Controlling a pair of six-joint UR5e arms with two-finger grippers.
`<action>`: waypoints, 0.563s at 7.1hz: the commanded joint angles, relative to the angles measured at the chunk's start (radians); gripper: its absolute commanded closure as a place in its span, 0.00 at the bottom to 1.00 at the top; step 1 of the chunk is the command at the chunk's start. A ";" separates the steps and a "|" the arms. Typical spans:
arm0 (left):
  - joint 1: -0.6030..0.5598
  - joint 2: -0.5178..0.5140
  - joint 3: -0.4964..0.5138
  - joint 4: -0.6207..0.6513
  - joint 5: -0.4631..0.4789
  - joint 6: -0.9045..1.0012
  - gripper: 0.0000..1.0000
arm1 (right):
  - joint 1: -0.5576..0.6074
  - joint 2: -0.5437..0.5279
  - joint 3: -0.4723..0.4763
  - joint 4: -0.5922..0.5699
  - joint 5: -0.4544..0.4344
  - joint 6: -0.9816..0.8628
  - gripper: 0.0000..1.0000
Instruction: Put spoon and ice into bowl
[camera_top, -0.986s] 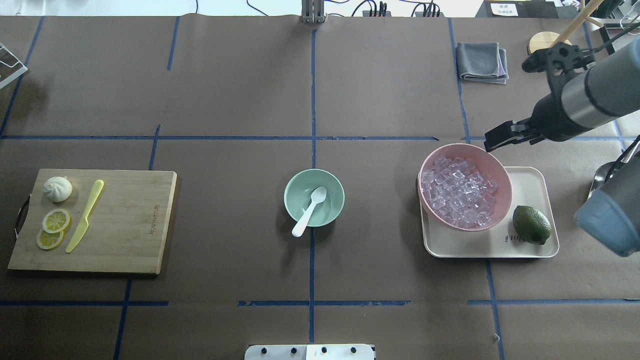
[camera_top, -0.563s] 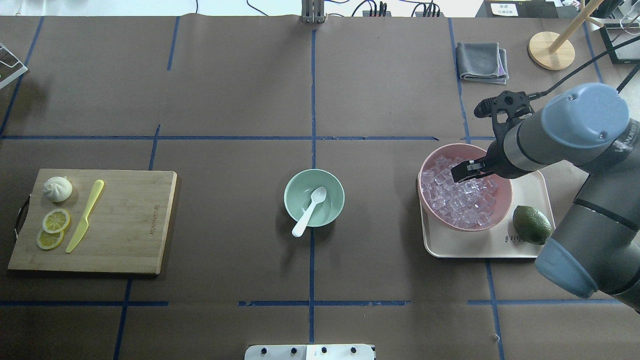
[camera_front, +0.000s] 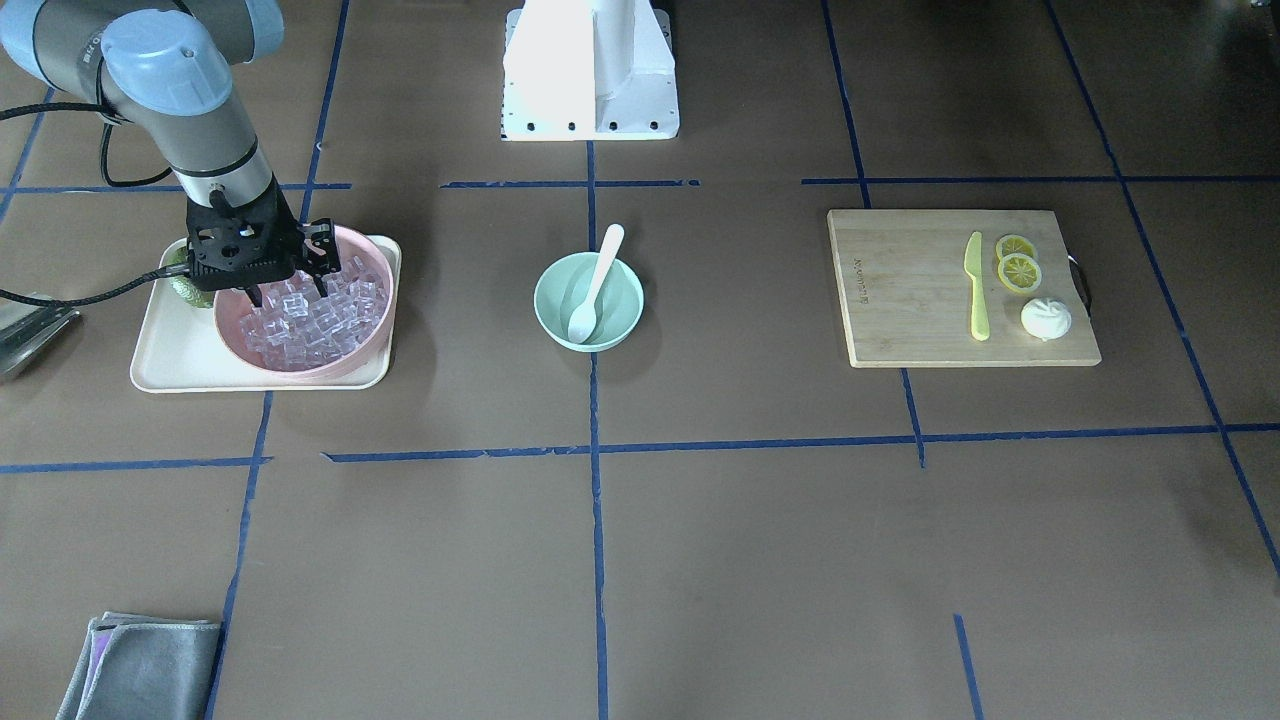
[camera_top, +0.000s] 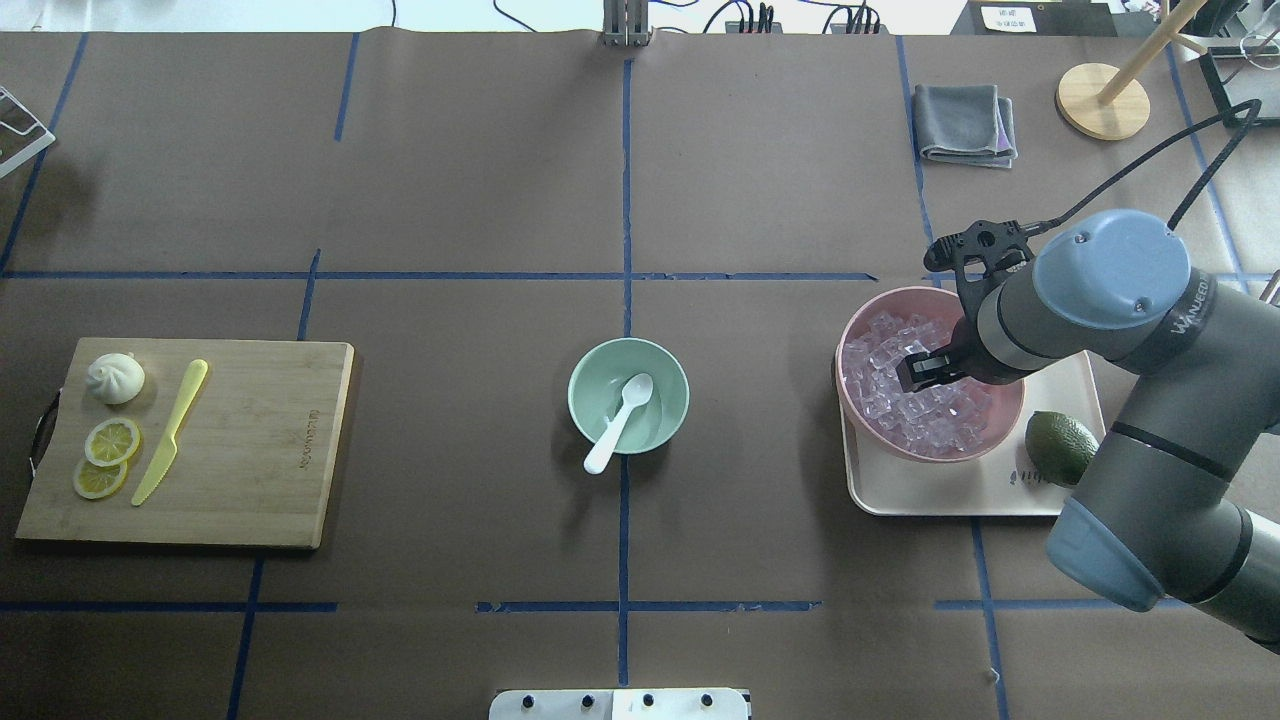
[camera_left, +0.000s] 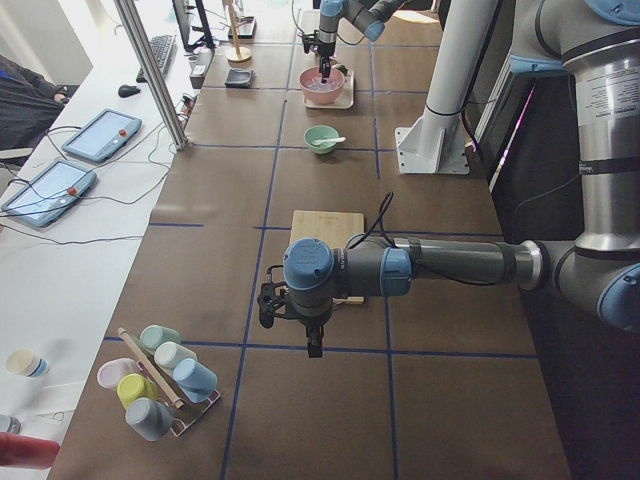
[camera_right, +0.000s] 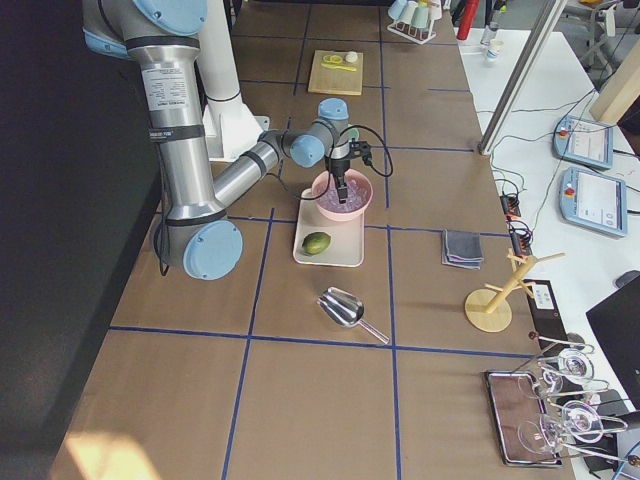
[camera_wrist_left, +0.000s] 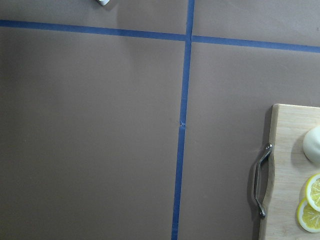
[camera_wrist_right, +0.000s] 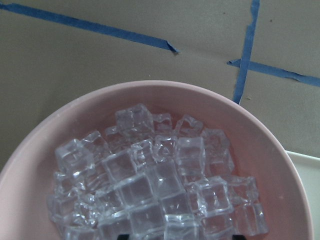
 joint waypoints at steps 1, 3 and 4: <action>0.000 0.000 0.000 0.000 -0.001 0.002 0.00 | -0.005 0.000 -0.007 0.000 0.000 -0.005 0.38; -0.002 0.000 0.000 0.000 0.001 0.002 0.00 | -0.005 0.002 -0.013 0.000 0.000 -0.008 0.63; -0.002 0.000 -0.002 0.000 0.001 0.002 0.00 | -0.005 0.000 -0.013 0.000 0.000 -0.008 0.77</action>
